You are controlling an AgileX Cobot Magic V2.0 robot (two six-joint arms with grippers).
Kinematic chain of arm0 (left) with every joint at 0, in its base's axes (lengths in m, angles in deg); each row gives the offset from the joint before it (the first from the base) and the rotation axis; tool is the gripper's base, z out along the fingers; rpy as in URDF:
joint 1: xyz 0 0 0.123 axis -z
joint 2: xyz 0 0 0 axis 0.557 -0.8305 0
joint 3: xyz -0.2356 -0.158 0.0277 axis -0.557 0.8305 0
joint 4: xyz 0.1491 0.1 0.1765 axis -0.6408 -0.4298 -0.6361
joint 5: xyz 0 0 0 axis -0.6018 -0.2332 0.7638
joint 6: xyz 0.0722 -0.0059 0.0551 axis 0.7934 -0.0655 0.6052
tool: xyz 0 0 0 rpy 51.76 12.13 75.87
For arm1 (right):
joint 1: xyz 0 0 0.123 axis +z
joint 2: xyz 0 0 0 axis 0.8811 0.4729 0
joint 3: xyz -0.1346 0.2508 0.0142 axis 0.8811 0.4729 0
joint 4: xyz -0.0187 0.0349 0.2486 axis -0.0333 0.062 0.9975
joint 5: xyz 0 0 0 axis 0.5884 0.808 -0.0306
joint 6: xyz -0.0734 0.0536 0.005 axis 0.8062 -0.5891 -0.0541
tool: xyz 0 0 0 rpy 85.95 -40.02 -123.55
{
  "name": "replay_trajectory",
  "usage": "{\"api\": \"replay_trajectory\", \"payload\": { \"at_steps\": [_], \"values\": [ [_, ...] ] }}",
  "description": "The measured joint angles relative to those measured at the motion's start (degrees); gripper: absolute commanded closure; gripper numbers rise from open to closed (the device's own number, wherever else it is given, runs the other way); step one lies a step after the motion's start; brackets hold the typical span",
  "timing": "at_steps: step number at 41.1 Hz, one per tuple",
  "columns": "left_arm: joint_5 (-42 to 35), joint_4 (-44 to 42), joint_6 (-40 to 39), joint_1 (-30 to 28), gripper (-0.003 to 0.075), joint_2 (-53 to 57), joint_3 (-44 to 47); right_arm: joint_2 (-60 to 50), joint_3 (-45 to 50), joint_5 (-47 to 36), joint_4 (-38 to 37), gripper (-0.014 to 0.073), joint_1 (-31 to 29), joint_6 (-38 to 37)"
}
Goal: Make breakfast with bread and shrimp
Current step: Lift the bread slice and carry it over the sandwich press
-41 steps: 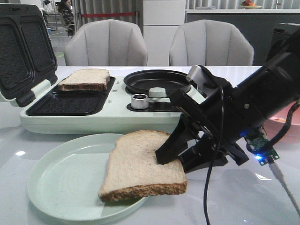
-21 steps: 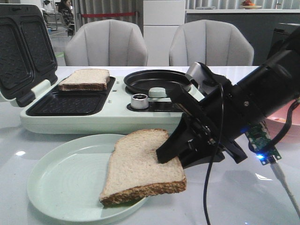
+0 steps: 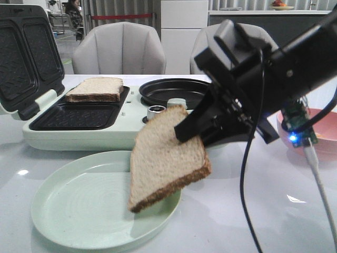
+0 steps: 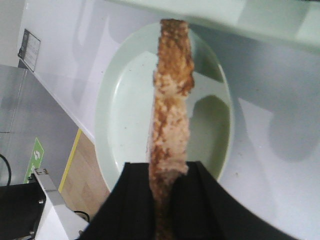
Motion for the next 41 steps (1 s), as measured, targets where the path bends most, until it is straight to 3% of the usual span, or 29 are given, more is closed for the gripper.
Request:
{"api": "replay_trajectory", "payload": {
  "at_steps": [9,23,41],
  "values": [
    [0.0,0.0,0.0,0.0,0.0189,0.0,0.0,-5.83,-0.25,0.75,2.57,0.0447,0.0,0.35],
    [0.0,0.0,0.0,0.0,0.019,0.0,0.0,-5.54,-9.17,-2.92,7.15,0.0447,3.49,0.57],
    [-0.1,0.0,0.0,0.0,0.0189,0.0,0.0,13.4,-31.54,-2.93,12.29,0.0447,7.28,0.15]
  ]
}}
